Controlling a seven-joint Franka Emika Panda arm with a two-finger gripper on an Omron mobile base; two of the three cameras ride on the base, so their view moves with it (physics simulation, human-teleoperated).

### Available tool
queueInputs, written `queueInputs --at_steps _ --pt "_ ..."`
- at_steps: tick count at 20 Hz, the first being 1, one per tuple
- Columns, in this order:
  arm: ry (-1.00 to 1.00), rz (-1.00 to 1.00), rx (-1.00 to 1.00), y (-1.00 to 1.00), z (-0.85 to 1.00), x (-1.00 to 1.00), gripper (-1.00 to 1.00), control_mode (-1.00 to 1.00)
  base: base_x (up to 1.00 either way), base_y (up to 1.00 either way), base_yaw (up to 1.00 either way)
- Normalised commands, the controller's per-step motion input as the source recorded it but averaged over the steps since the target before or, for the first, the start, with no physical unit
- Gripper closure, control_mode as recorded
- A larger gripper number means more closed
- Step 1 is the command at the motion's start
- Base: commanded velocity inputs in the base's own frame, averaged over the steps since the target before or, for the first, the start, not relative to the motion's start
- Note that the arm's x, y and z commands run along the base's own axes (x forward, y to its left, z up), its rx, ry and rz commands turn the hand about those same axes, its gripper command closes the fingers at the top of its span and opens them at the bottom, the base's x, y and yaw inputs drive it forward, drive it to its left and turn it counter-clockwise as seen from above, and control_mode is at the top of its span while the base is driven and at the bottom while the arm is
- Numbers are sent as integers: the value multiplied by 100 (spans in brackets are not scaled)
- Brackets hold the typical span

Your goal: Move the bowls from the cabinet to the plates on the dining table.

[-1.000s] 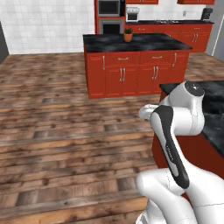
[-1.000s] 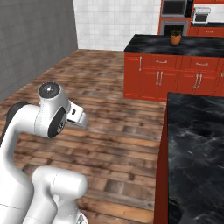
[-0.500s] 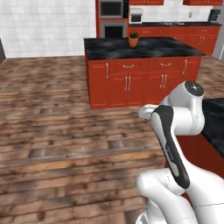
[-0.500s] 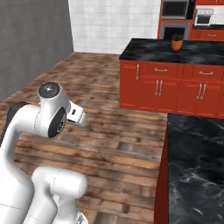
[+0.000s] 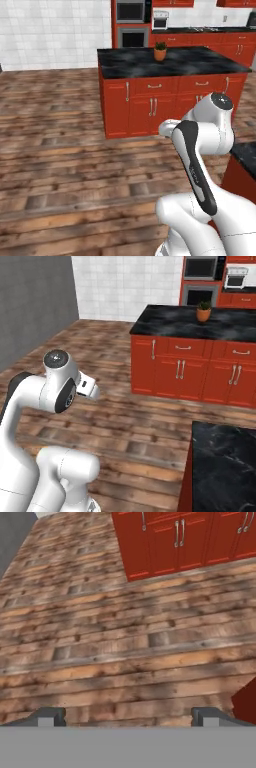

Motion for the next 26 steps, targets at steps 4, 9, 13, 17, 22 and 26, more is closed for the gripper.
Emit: queueInputs --at_steps 4,9,13,17,22,26 --pt "0 0 0 0 0 0 -100 100 100 10 -9" --pt "0 0 0 0 0 0 -100 100 95 17 -29" --pt "0 0 0 0 0 0 -100 100 91 23 -31" --pt "0 0 0 0 0 0 -100 100 64 28 -25" --pt "0 0 0 0 0 0 -100 100 36 6 -45" --pt "0 0 0 0 0 0 -100 100 24 0 -54"
